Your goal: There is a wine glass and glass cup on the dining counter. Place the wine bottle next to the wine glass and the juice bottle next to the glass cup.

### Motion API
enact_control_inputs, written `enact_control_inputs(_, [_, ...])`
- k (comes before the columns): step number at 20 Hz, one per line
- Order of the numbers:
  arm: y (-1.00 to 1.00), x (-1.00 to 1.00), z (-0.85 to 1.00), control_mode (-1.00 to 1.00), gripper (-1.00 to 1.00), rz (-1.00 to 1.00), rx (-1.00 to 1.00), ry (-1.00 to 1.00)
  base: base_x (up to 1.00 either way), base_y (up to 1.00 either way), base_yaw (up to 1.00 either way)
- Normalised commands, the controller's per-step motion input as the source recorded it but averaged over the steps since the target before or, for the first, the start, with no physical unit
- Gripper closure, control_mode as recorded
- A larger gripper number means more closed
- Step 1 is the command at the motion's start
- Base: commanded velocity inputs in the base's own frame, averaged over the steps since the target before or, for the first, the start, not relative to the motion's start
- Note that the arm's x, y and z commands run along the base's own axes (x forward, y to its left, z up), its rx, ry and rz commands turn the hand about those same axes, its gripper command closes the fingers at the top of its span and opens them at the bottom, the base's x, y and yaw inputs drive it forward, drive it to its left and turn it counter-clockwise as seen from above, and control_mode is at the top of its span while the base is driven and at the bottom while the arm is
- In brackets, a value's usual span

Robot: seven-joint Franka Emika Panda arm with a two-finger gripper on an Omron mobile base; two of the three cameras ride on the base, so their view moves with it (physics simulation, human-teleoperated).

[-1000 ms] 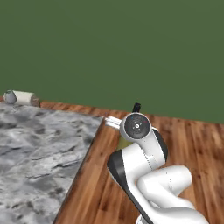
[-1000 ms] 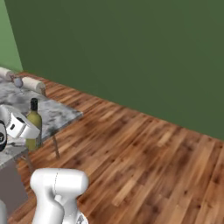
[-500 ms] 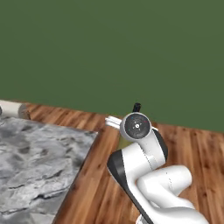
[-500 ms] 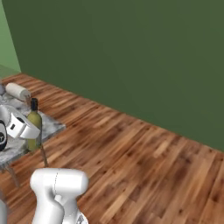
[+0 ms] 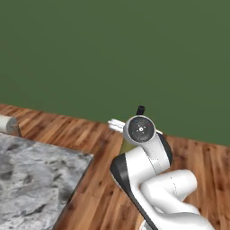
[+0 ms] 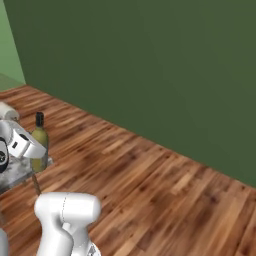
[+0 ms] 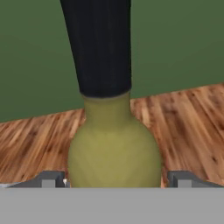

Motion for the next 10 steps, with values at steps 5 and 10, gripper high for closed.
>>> enact_control_inputs(5, [0.00,0.00,0.00,1.00,1.00,0.00,0.00,0.00,0.51,-0.40,0.16])
enact_control_inputs(10, [0.00,0.00,0.00,1.00,1.00,0.00,0.00,0.00,0.47,-0.36,0.23])
